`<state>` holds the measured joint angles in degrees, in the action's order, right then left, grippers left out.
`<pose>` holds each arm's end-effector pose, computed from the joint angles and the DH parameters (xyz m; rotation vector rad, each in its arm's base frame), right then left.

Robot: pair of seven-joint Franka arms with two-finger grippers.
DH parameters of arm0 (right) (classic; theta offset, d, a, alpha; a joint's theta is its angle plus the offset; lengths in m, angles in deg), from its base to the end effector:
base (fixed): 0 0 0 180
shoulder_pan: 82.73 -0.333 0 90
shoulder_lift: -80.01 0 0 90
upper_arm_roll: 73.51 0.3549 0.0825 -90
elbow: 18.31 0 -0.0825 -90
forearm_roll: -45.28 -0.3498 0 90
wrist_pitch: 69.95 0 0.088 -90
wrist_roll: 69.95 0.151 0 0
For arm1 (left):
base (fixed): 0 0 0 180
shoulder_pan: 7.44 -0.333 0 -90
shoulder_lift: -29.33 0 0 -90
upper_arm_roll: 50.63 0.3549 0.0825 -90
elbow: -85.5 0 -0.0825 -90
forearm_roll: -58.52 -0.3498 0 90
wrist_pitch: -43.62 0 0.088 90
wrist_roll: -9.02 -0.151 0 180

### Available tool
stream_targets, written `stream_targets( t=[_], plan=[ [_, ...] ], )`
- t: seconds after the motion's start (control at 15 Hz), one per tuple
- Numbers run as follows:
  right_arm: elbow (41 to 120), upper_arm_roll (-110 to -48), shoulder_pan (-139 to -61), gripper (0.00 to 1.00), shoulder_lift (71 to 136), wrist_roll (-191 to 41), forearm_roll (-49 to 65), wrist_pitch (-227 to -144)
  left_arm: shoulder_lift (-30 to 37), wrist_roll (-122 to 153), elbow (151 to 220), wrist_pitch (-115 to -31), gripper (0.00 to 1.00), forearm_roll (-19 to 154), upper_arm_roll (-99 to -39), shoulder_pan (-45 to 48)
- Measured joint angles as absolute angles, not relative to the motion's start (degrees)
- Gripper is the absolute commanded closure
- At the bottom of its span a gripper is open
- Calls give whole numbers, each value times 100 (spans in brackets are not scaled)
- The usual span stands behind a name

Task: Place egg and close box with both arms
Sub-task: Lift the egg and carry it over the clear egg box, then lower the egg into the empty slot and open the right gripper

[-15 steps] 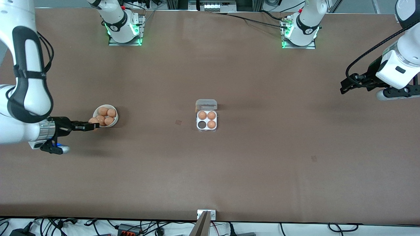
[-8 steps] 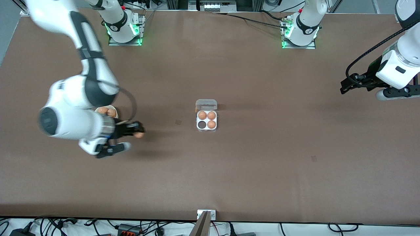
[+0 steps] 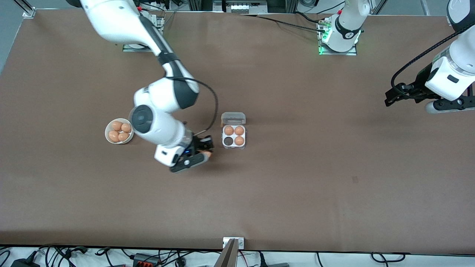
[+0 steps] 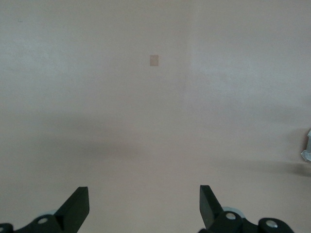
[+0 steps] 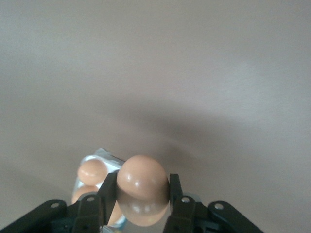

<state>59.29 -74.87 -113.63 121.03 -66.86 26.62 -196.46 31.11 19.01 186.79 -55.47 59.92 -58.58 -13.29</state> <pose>0.6407 0.3932 0.3169 -2.8227 -0.4150 -0.0843 0.5165 -0.0232 0.5621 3.1148 0.2211 -0.0151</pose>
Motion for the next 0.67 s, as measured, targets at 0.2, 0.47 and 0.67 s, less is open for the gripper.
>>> stream_targets(
  t=[0.2, 0.47, 0.67],
  plan=[
    [5935, -7509, -11695, 100, 12331, -6249, 2811, -20032, 3111, 1901, 18679, -5547, 0, 5992, -5858, -1329],
    [5989, -7514, -11795, 100, 12491, -6175, 2854, -20060, 3111, 1901, 18679, -5547, 0, 5992, -5858, -1329],
    [6077, -7515, -11866, 100, 12549, -6168, 2854, -20065, 3111, 1901, 18679, -5547, 0, 5992, -5858, -1329]
  ],
)
